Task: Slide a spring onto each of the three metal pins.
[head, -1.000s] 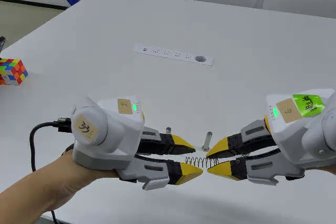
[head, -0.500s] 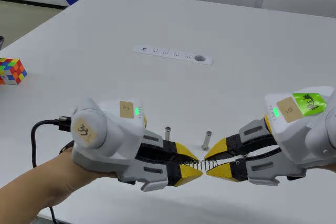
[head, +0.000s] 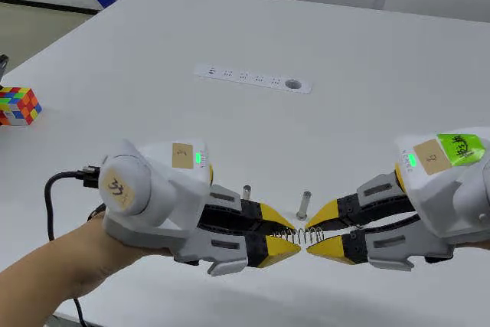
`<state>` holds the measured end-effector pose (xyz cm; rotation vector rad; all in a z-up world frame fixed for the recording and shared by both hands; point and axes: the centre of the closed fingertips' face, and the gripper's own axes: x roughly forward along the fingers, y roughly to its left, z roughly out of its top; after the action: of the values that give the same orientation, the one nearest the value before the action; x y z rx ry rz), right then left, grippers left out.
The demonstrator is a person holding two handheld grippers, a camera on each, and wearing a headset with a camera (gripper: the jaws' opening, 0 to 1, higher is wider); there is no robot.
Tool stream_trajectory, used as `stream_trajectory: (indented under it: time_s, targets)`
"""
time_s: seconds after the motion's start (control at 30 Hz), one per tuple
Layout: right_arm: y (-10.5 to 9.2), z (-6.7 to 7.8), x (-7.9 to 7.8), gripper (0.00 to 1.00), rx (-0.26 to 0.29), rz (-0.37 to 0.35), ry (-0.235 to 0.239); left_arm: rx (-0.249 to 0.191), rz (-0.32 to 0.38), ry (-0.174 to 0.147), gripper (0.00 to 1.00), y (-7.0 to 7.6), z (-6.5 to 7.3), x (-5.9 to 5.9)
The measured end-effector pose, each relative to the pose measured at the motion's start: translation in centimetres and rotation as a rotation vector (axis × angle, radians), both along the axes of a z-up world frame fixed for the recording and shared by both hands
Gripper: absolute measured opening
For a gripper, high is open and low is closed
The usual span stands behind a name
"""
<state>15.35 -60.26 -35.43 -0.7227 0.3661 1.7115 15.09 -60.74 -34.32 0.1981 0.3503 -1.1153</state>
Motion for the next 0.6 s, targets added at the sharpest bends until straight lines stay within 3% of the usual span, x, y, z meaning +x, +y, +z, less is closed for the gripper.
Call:
stream_trajectory:
  time_s: [0.6]
  targets:
    - [0.8,2.4,-0.6,0.11,0.12,-0.017,0.103,0.029,-0.01,-0.026,0.1,0.1,0.0,0.2]
